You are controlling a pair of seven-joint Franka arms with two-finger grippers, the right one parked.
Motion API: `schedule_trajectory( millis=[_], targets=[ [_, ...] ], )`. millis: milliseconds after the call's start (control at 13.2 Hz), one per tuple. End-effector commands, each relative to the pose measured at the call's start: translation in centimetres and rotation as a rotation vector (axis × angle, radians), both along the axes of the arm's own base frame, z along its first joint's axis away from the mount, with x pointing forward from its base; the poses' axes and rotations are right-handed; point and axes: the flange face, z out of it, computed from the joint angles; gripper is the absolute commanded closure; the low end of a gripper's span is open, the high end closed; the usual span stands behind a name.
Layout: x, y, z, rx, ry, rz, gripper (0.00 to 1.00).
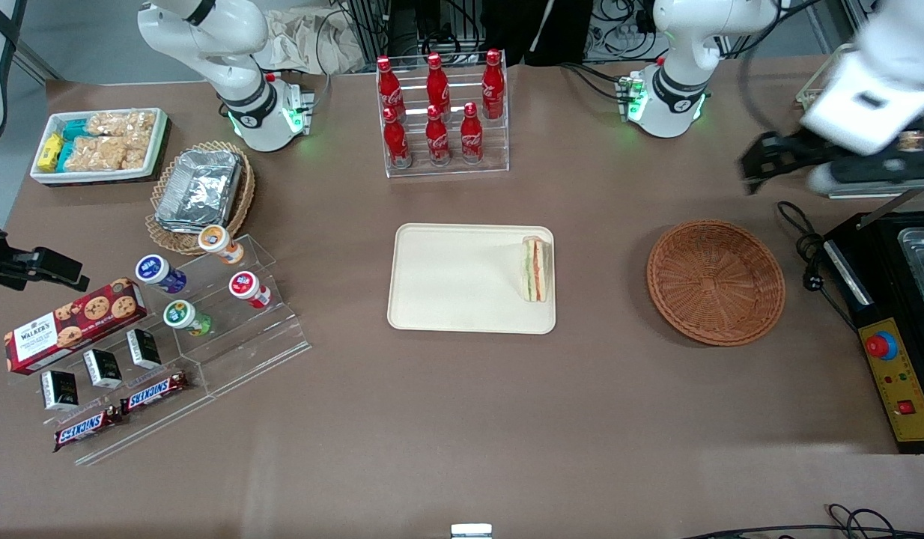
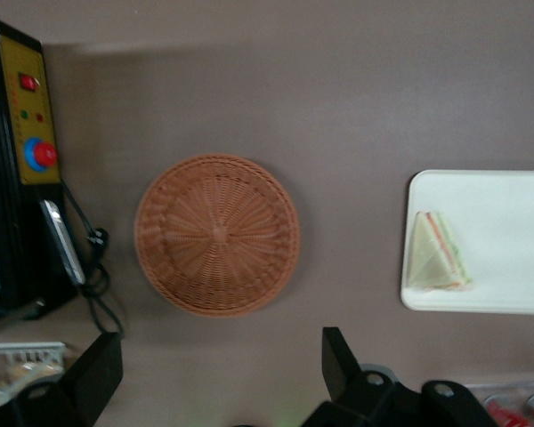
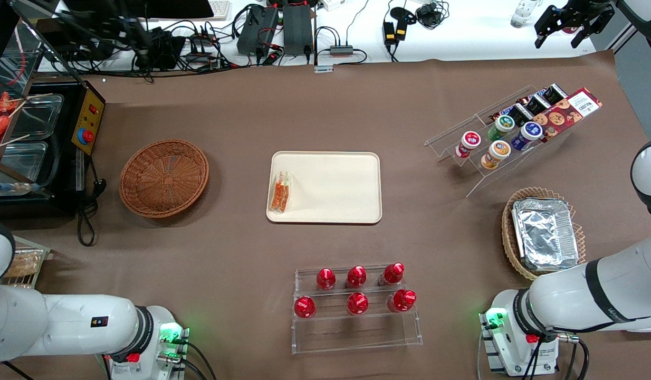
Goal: Place sandwich from basket to tray
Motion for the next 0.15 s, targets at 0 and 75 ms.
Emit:
schedule_trajectory(
  millis=[0, 75],
  targets=[
    [-0.11, 0.44, 0.97, 0.0, 0.009, -0.077, 0.0],
    [-0.09, 0.89, 0.68, -0.002, 0.016, -0.067, 0.0]
  ],
)
